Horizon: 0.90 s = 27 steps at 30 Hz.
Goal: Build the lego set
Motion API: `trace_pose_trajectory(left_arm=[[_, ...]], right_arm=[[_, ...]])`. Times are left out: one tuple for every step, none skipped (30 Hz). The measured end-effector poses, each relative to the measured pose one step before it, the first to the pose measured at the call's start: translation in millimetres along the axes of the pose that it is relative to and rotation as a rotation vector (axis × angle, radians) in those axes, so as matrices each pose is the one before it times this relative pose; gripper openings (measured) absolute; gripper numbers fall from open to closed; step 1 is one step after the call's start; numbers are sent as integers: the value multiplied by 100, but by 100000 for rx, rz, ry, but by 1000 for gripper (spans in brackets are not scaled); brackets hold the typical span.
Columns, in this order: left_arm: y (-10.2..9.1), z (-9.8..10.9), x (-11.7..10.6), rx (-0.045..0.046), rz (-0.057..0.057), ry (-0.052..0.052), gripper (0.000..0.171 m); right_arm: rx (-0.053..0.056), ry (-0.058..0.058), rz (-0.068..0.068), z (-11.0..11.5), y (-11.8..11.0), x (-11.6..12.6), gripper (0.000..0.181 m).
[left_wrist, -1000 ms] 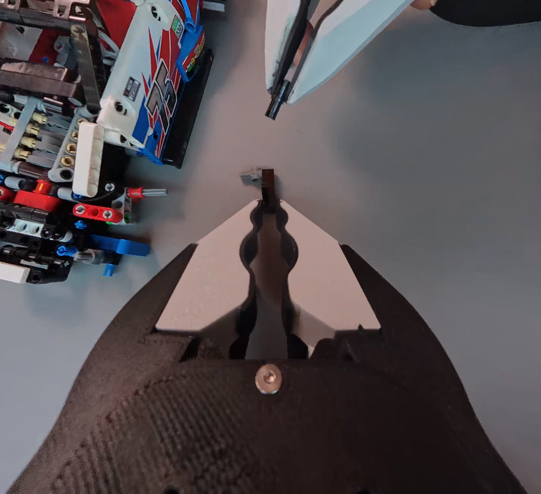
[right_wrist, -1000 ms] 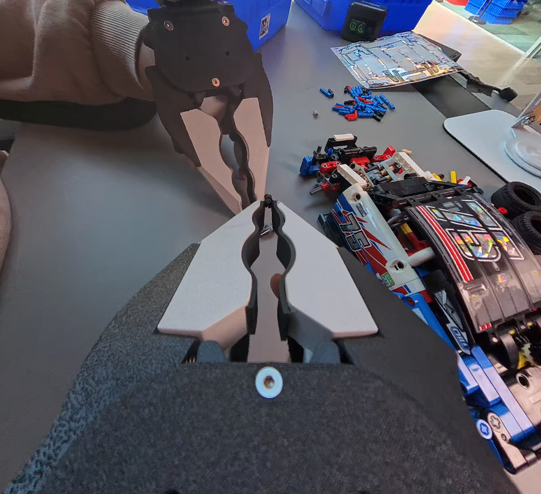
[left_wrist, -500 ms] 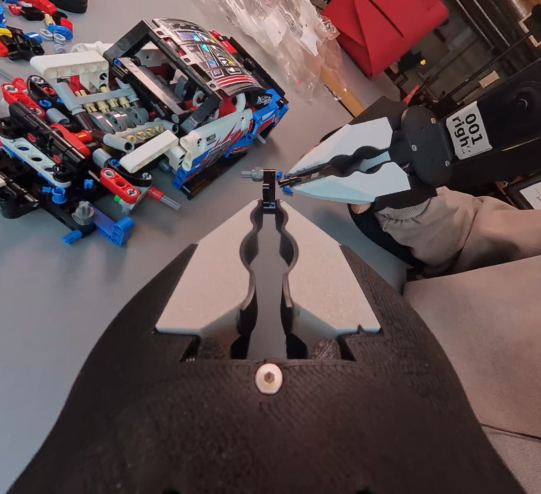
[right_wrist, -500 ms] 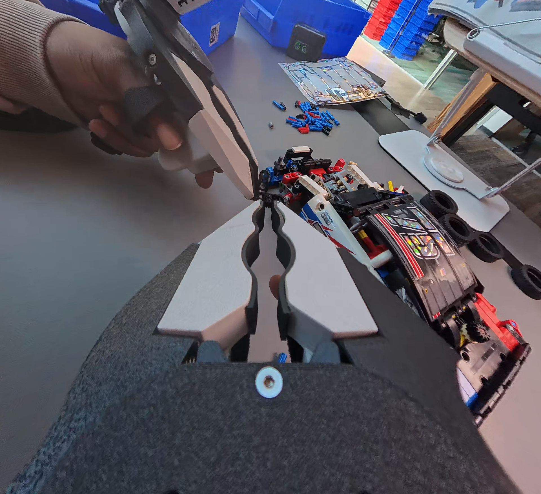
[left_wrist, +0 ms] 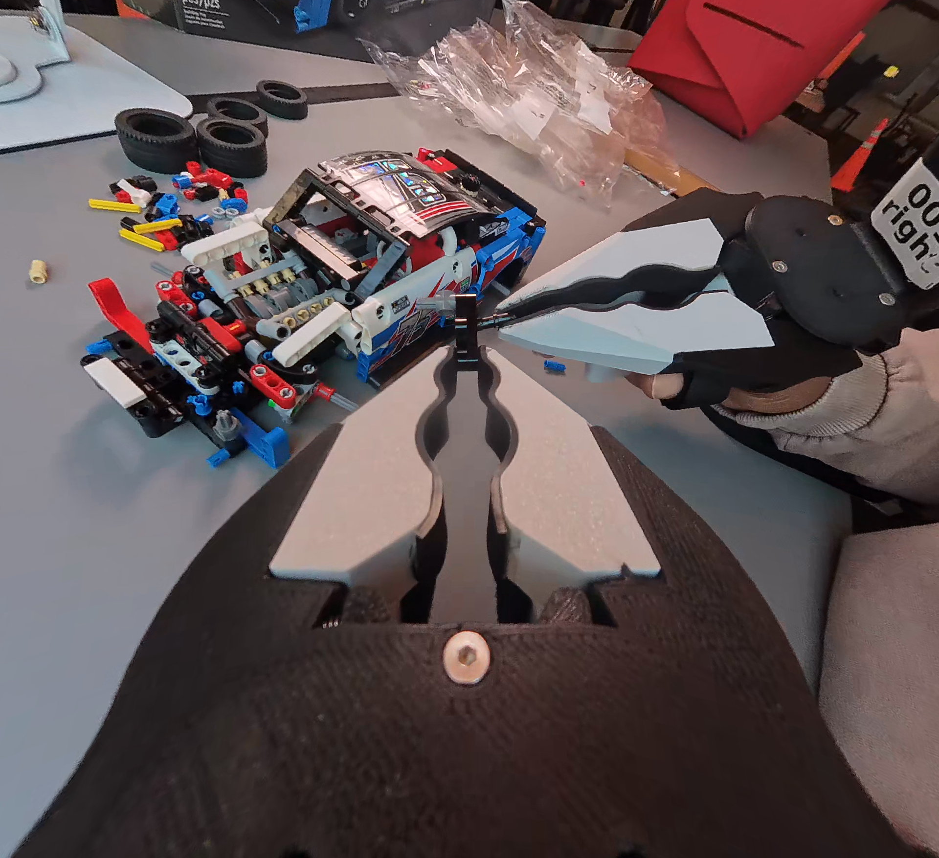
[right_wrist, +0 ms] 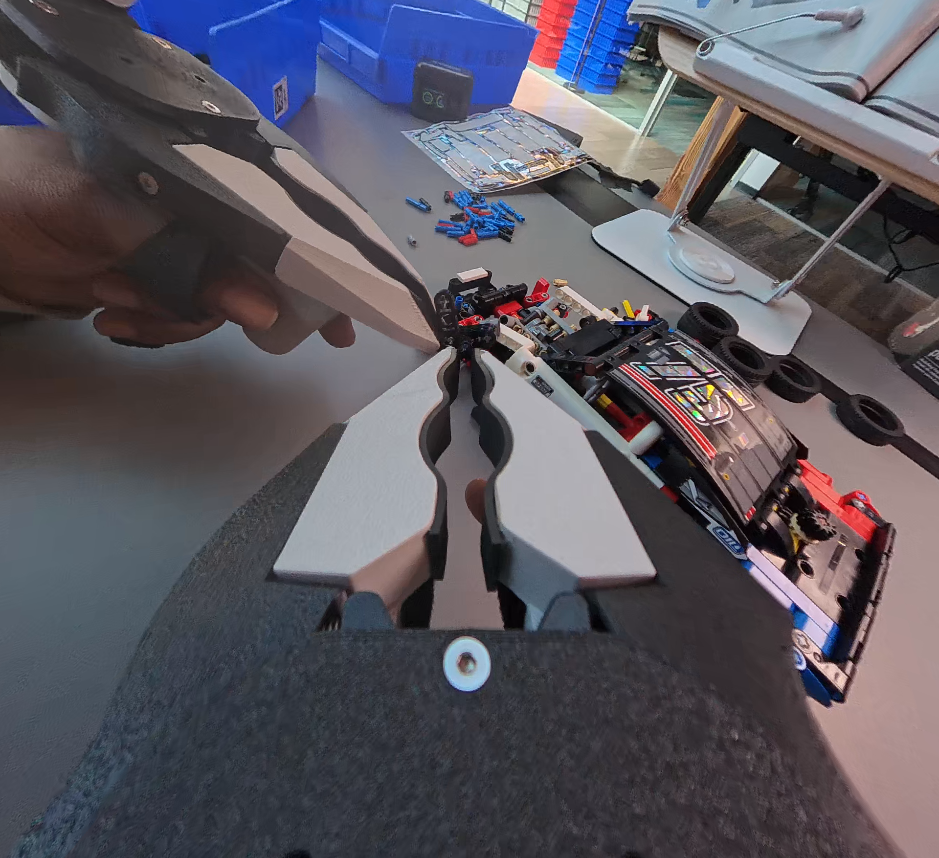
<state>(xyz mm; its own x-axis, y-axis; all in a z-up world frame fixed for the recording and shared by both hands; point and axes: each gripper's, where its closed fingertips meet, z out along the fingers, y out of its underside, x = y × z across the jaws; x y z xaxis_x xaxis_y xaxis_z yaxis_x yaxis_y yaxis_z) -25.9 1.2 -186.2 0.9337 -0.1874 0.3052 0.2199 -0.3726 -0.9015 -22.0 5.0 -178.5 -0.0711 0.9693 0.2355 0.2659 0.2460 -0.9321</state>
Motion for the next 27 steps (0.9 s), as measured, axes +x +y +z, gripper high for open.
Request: trace_pose_trajectory(left_arm=[[-47, 11, 88, 198, -608, 513, 6], [-93, -5, -8, 669, -215, -279, 6], [45, 17, -27, -159, 696, -507, 6], [44, 23, 9, -84, 323, 37, 7], [-33, -15, 54, 287, -853, 511, 6], [-17, -8, 66, 89, -513, 640, 7], [-29, -25, 21, 159, -258, 388, 7], [8, -36, 7, 2, -808, 584, 6], [87, -52, -45, -120, -754, 573, 7], [28, -80, 13, 365, -804, 924, 7], [-229, -115, 494, 1479, -145, 3211, 6], [-134, 43, 1007, -216, 1231, 4093, 6], [123, 274, 924, -1754, 5009, 910, 7], [-727, -42, 373, 3383, 7718, -2808, 7], [-983, -330, -82, 2119, 3238, -2034, 7], [-433, -265, -148, -75, -63, 1053, 7], [20, -198, -420, 1019, -1763, -287, 6], [471, -149, -330, -448, -313, -384, 6], [483, -121, -299, -1226, 679, -1156, 6], [250, -130, -450, -877, 2148, -2540, 6], [130, -105, -639, -772, 2747, -3629, 6], [335, 32, -471, -2246, 2232, -2116, 6], [393, 110, -278, -2251, 1244, -970, 6], [352, 92, -129, -1728, 1162, -435, 6], [773, 224, -15, -4723, 1522, 243, 6], [614, 203, -165, -3010, 1209, -1077, 6], [285, 87, -36, -681, 819, -676, 6]], right_arm=[[898, 911, 1078, -44, -142, 160, 1], [362, 161, 1209, -1, -43, 70, 1], [252, 17, 865, 21, -10, 8, 1], [-468, 42, -416, 33, 68, -17, 2], [657, 313, 409, -31, -74, 1, 1], [686, 382, 716, -22, -88, 2, 2], [367, 610, -490, 10, -51, 7, 1], [-85, 714, -1567, 44, 10, -16, 2], [-940, 157, -2127, 81, 109, -62, 1], [-1563, -545, -1779, 89, 210, -97, 1], [-1387, -502, -1931, 79, 238, -126, 1], [-3742, -2001, -2650, 273, 705, -465, 1], [-3440, -1708, -2123, 373, 787, -592, 2], [6110, 2306, -1095, -299, -849, 8, 0], [4549, 3452, -3026, -581, -1102, 564, 0], [4750, 2404, 2204, -433, -1096, 728, 0], [-195, -2151, 3620, -38, -341, 241, 0], [-2556, -1781, 3480, 128, 264, 168, 0], [-289, -844, 1609, -11, 228, 130, 1], [-1562, -1551, 294, -26, 453, -115, 1], [-688, -1564, 336, -39, 344, -144, 1], [-200, -1419, 1738, -36, 199, -88, 1], [-234, -1429, 2379, 19, 98, -73, 1], [-626, -1179, 1846, 89, 78, -39, 1], [-378, -728, 770, 74, 44, 16, 1], [-1470, -1087, 2, 86, 230, -40, 1], [-1940, -1386, -6, 92, 351, -98, 1]])
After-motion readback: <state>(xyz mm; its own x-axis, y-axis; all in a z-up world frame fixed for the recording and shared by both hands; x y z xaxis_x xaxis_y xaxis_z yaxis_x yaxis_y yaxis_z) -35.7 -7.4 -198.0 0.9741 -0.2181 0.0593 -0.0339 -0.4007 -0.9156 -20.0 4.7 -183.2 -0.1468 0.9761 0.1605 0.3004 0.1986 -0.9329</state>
